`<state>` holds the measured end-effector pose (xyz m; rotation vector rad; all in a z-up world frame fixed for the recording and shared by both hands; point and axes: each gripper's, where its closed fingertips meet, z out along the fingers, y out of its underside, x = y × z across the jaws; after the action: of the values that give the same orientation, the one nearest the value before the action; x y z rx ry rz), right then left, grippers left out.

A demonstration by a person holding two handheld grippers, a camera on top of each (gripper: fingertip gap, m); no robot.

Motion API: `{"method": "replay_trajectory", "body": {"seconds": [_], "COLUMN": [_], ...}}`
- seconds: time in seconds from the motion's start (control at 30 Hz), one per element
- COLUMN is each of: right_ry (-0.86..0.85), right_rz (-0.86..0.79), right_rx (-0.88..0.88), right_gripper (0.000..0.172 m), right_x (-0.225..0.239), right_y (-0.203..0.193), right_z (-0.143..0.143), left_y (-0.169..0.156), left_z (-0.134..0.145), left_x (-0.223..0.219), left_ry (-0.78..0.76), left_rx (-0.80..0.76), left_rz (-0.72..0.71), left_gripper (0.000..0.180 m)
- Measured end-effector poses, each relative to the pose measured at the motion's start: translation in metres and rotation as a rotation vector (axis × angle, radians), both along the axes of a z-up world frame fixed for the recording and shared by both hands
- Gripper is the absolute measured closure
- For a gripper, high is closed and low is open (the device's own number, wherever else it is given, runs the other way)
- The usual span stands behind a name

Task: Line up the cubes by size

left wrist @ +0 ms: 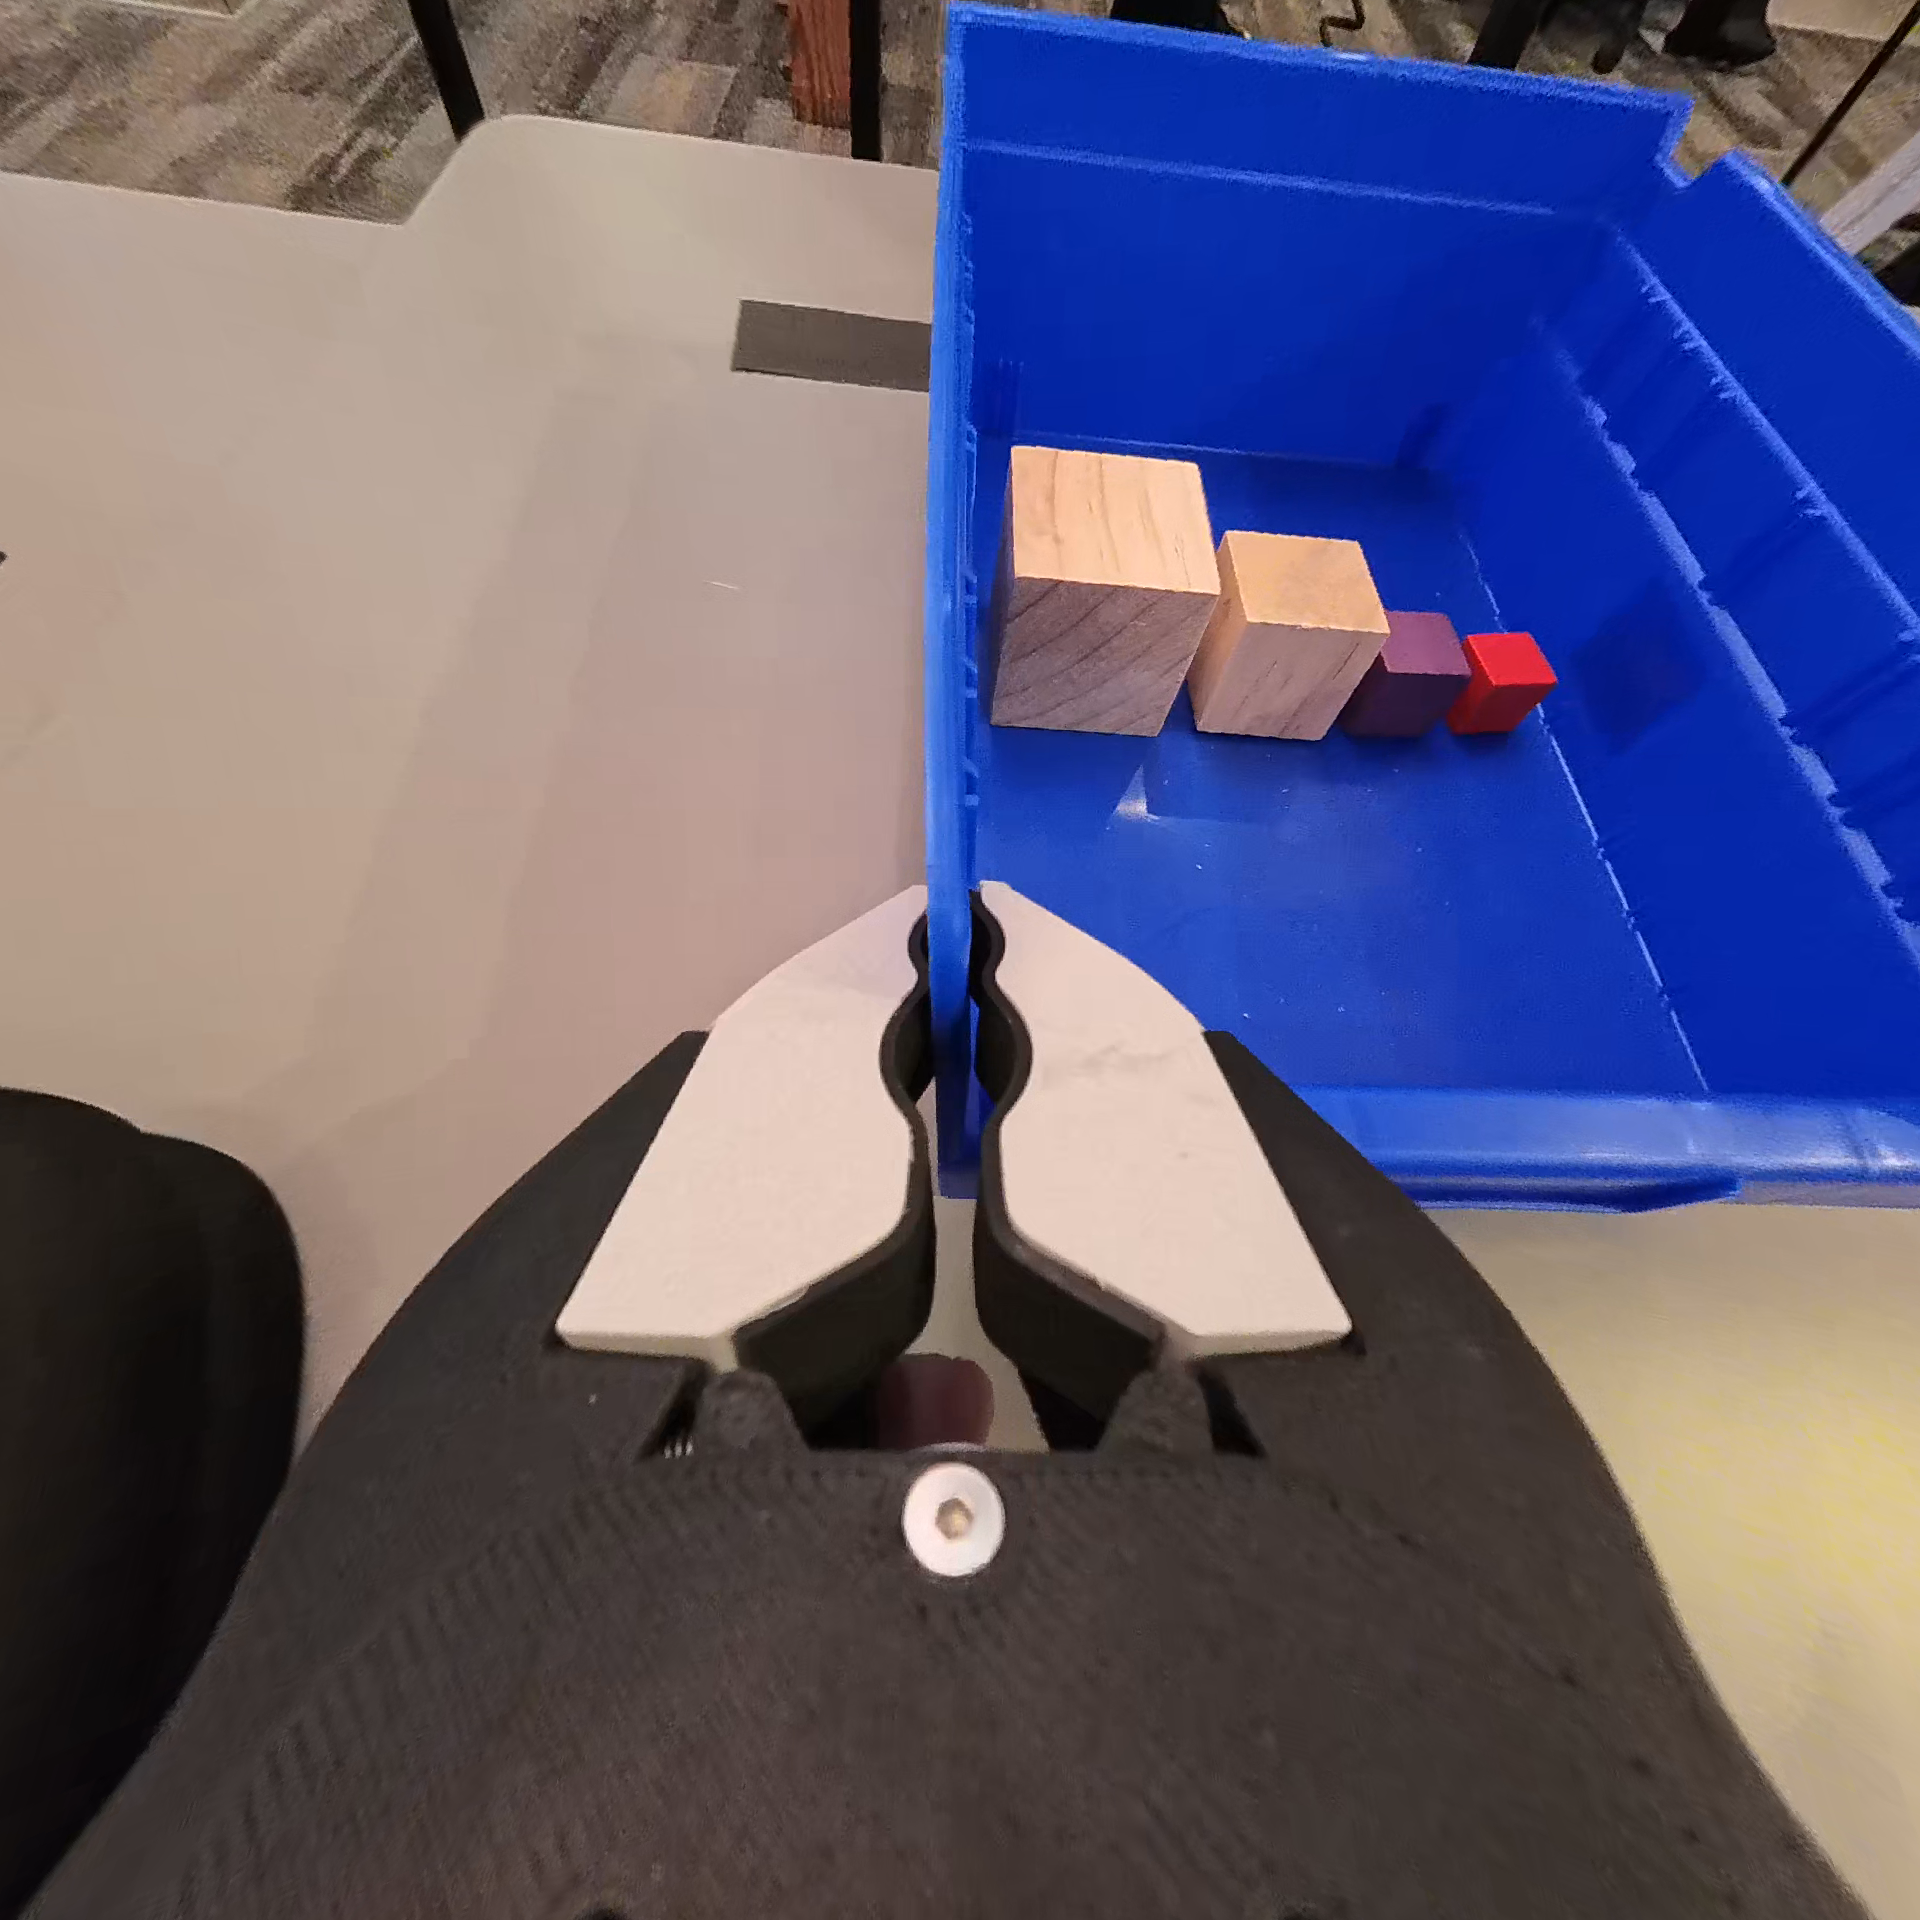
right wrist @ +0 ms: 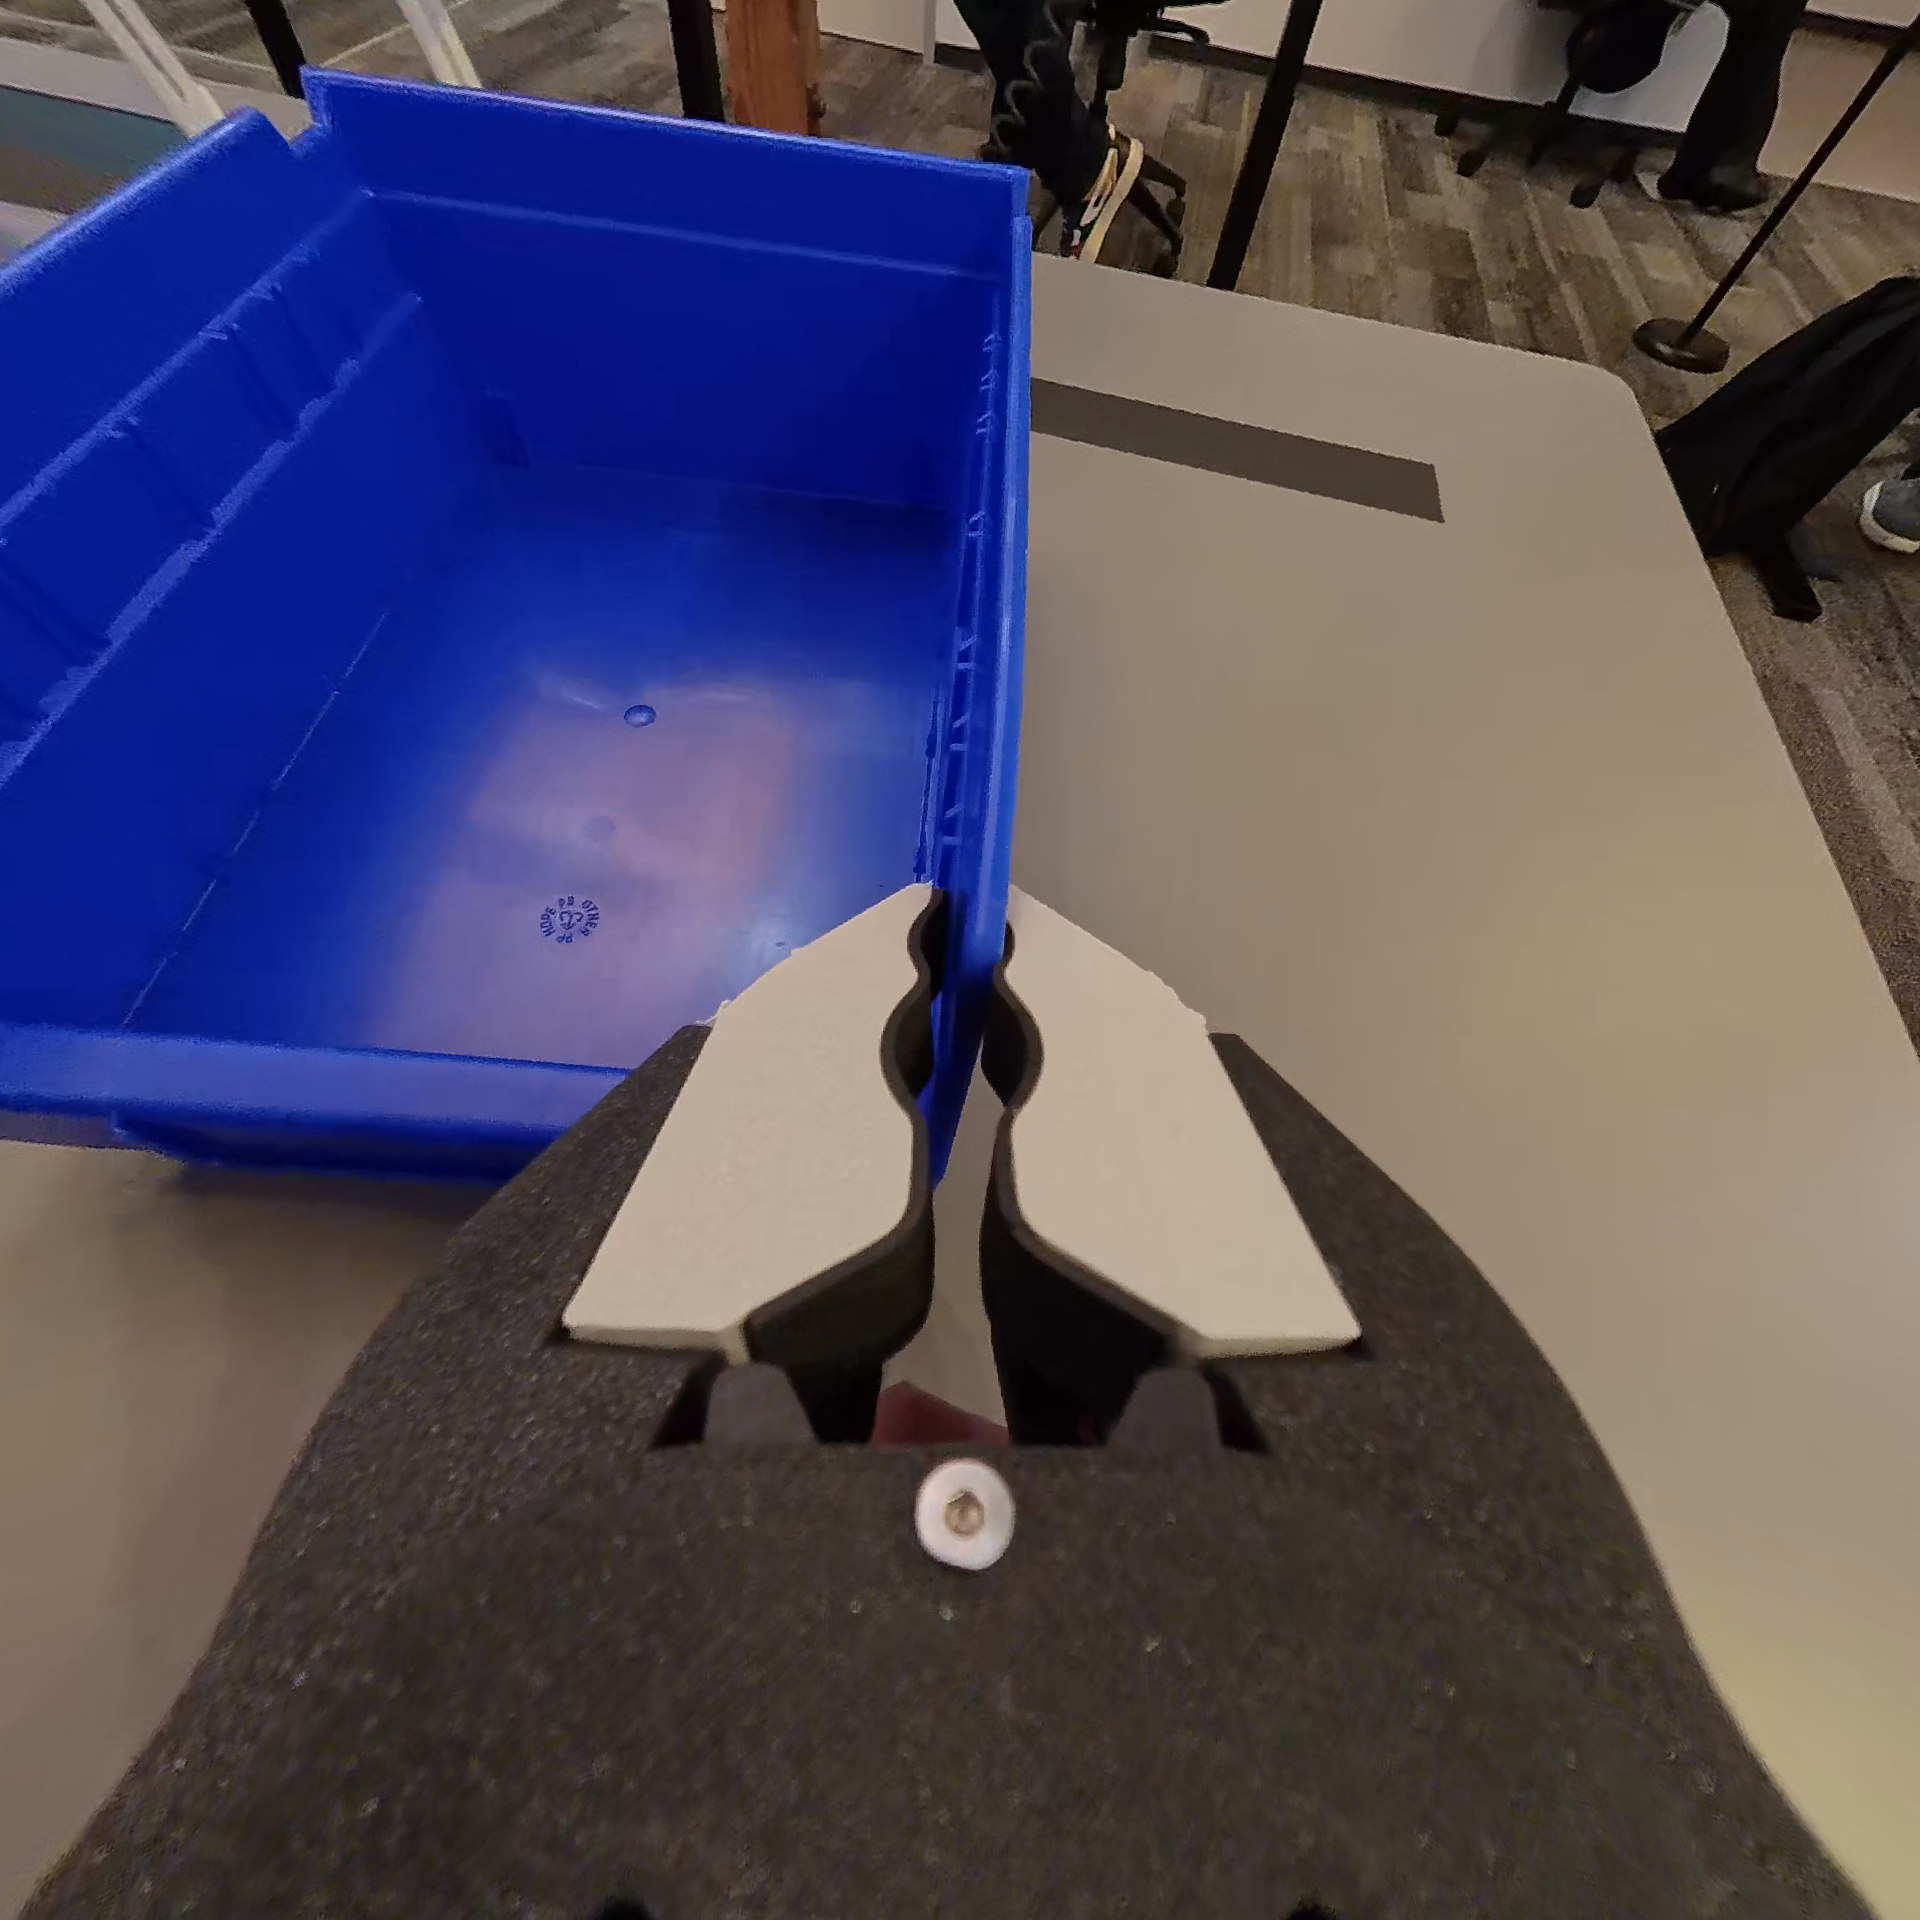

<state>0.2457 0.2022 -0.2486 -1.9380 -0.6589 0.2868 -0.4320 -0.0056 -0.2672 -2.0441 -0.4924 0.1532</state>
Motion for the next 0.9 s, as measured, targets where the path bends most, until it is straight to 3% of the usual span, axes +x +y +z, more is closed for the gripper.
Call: {"method": "replay_trajectory", "body": {"seconds": [0.9], "right_ry": [0.004], "right_rz": [-0.182], "right_rx": [0.044], "right_gripper": [0.168], "right_x": [0.031], "right_y": [0.104], "right_z": [0.001], "left_y": [0.013], "left_z": [-0.001], "left_x": [-0.06], "left_ry": [0.001], "left_rx": [-0.008], "left_rz": [-0.014], "left_gripper": [0.179]}}
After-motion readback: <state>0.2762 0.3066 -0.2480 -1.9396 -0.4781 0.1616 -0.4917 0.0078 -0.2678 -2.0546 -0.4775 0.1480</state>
